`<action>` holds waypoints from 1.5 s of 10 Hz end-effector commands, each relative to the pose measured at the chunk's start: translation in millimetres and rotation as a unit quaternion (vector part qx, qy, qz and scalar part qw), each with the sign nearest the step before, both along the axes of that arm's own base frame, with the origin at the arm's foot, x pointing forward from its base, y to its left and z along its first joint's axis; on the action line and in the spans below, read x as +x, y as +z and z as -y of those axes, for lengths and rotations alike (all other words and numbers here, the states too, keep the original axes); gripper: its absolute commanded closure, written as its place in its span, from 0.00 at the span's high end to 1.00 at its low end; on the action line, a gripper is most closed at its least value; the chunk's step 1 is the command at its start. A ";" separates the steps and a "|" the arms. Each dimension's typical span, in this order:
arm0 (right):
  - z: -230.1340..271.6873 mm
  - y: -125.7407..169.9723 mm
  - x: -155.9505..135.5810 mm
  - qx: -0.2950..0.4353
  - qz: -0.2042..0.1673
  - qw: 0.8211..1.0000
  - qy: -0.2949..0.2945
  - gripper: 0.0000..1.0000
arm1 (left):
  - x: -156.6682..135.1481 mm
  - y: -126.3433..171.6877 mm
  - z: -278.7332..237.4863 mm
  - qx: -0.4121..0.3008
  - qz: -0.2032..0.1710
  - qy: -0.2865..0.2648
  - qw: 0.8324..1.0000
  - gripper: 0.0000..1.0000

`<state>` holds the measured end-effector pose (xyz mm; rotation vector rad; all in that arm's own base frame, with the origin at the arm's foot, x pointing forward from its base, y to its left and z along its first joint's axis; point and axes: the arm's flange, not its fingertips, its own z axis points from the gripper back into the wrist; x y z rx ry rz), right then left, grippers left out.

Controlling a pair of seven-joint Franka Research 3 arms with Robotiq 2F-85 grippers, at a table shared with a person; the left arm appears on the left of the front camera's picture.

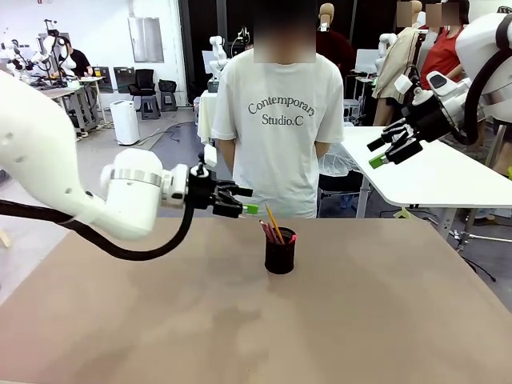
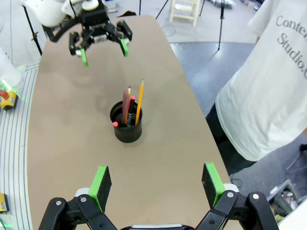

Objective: Place the pens into the pen holder.
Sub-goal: Pick up a writing instrument from the table and place it into the Pen holder.

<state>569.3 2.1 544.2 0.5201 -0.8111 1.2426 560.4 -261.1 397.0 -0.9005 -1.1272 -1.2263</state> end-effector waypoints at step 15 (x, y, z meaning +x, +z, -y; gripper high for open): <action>-0.8 2.8 2.1 0.001 0.002 1.000 0.003 1.00 | -69.3 164.3 -106.9 0.125 -0.035 0.122 0.984 1.00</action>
